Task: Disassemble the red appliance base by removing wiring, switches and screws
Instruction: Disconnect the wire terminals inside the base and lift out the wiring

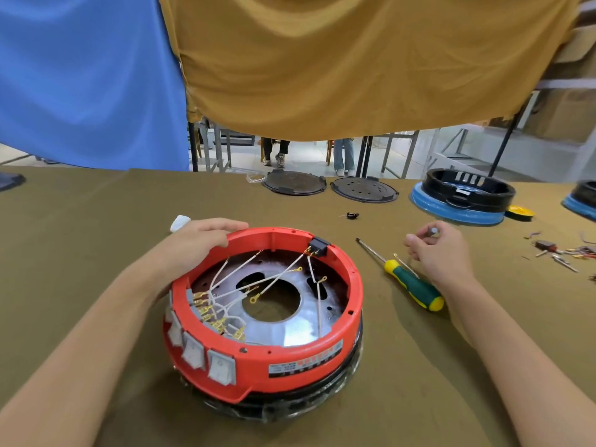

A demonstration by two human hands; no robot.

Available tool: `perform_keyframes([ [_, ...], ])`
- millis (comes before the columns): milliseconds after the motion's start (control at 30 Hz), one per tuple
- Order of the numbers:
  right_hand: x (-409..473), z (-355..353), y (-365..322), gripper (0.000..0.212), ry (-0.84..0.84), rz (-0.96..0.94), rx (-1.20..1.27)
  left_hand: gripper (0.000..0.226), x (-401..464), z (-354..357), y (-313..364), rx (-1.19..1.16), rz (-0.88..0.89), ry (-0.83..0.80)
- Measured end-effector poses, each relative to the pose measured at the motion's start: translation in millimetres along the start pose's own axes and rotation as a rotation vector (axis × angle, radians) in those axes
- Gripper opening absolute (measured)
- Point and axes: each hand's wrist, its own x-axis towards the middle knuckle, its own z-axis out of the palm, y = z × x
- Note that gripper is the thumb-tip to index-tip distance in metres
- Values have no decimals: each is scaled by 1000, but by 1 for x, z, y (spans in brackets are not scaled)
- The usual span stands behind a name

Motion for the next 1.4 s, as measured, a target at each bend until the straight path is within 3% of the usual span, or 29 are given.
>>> perform_keyframes([
  [200, -17, -2, -22, 11, 20, -54, 361, 46, -10, 2, -5, -230, -65, -3],
  [367, -47, 10, -41, 16, -308, -201, 506, 43, -9, 6, -11, -344, -55, -107],
  [567, -63, 20, -47, 22, -606, -171, 544, 43, -7, 11, -12, -461, -76, -212],
  [733, -70, 21, -53, 26, -640, -166, 522, 40, -13, 6, -6, -361, -46, -186],
  [967, -73, 24, -53, 23, -642, -231, 510, 42, -26, 5, 12, 4, 1, -122],
  [1167, -73, 27, -49, 17, -612, -278, 504, 14, -23, 23, 47, 373, 264, -77],
  [1267, -72, 29, -47, 15, -538, -357, 426, 7, -13, 46, 68, 604, 390, -142],
  [1400, -74, 30, -45, 24, -396, -470, 354, 12, -5, 69, 70, 610, 379, -198],
])
